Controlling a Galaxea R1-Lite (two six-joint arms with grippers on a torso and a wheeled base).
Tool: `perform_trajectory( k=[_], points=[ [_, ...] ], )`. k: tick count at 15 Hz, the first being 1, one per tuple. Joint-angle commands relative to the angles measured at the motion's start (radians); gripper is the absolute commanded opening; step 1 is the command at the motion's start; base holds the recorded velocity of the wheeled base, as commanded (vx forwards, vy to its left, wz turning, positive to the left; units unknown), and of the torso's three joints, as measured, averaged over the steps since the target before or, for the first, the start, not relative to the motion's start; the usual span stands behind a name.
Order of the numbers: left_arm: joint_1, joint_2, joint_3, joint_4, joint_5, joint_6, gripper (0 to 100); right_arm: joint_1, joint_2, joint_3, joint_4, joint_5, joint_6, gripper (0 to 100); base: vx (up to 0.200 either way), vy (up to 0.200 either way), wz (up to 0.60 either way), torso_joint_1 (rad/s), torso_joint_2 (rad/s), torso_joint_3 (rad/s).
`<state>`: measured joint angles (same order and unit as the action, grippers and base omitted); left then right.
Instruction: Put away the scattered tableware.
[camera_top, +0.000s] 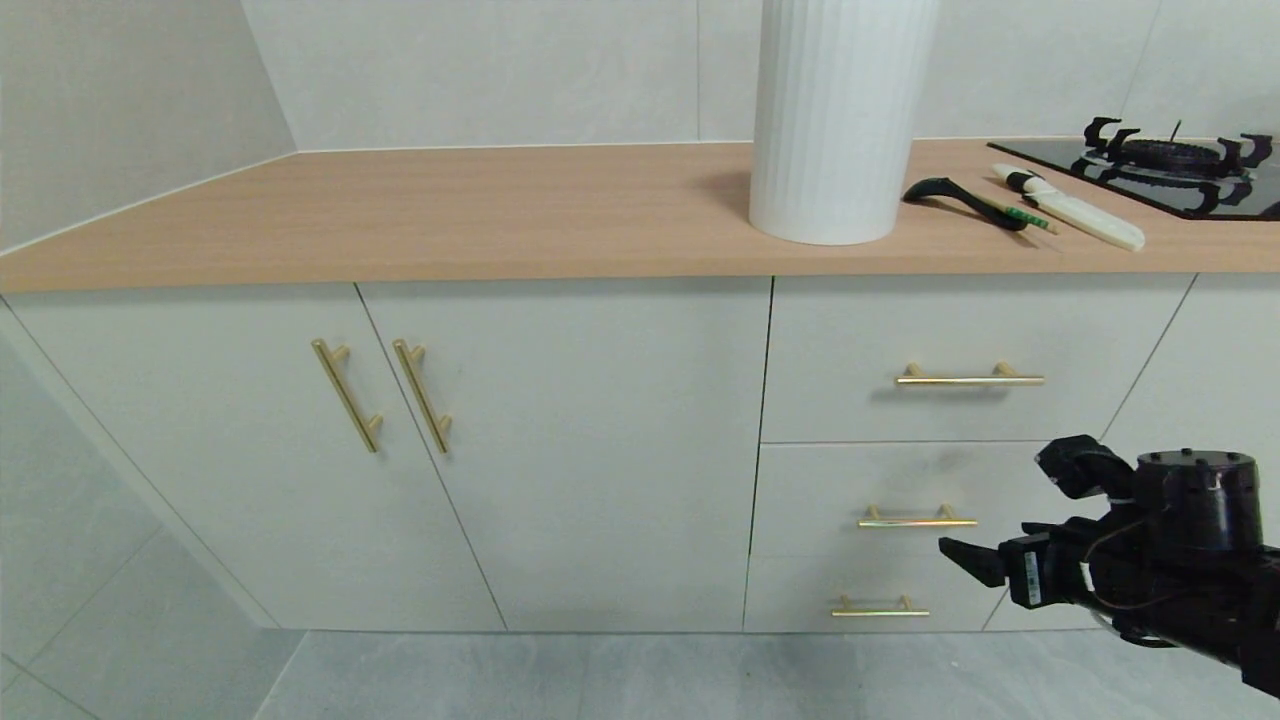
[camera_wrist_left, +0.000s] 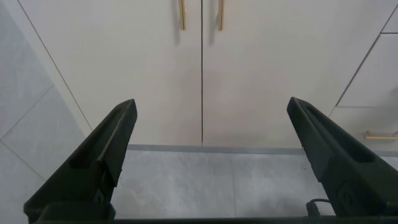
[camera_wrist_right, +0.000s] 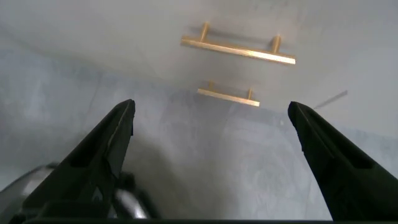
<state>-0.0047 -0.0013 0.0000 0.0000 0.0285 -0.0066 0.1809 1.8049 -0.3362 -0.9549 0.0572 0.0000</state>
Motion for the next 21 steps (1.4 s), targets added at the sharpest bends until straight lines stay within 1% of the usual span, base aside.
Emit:
perform_trajectory(
  k=[1,6,7,9,10,11,13,16,21],
  points=[
    [0.0,0.001,0.0,0.0,0.001,-0.001,100,0.006,0.163,0.026,-0.104,-0.037,0.003,100,0.0,0.0,0.0,0.0,0.0,0.0],
    [0.0,0.001,0.0,0.0,0.001,-0.001,100,0.008,0.326,0.02,-0.351,-0.097,0.077,100,0.0,0.0,0.0,0.0,0.0,0.0],
    [0.0,0.001,0.0,0.0,0.001,-0.001,100,0.008,0.372,0.013,-0.42,-0.122,0.078,100,0.0,0.0,0.0,0.0,0.0,0.0],
    [0.0,0.001,0.0,0.0,0.001,0.0,100,0.008,0.482,-0.02,-0.576,-0.212,0.075,100,0.0,0.0,0.0,0.0,0.0,0.0],
    [0.0,0.001,0.0,0.0,0.001,-0.001,100,0.008,0.516,-0.034,-0.616,-0.238,0.074,100,0.0,0.0,0.0,0.0,0.0,0.0],
    [0.0,0.001,0.0,0.0,0.001,-0.001,100,0.008,0.553,-0.05,-0.616,-0.26,0.074,100,0.0,0.0,0.0,0.0,0.0,0.0],
    [0.0,0.001,0.0,0.0,0.001,-0.001,100,0.008,0.57,-0.072,-0.616,-0.263,0.075,100,0.0,0.0,0.0,0.0,0.0,0.0],
    [0.0,0.001,0.0,0.0,0.001,-0.001,100,0.008,0.585,-0.121,-0.616,-0.29,0.12,100,0.0,0.0,0.0,0.0,0.0,0.0],
    [0.0,0.001,0.0,0.0,0.001,-0.001,100,0.006,0.623,-0.195,-0.616,-0.318,0.153,100,0.0,0.0,0.0,0.0,0.0,0.0]
  ],
)
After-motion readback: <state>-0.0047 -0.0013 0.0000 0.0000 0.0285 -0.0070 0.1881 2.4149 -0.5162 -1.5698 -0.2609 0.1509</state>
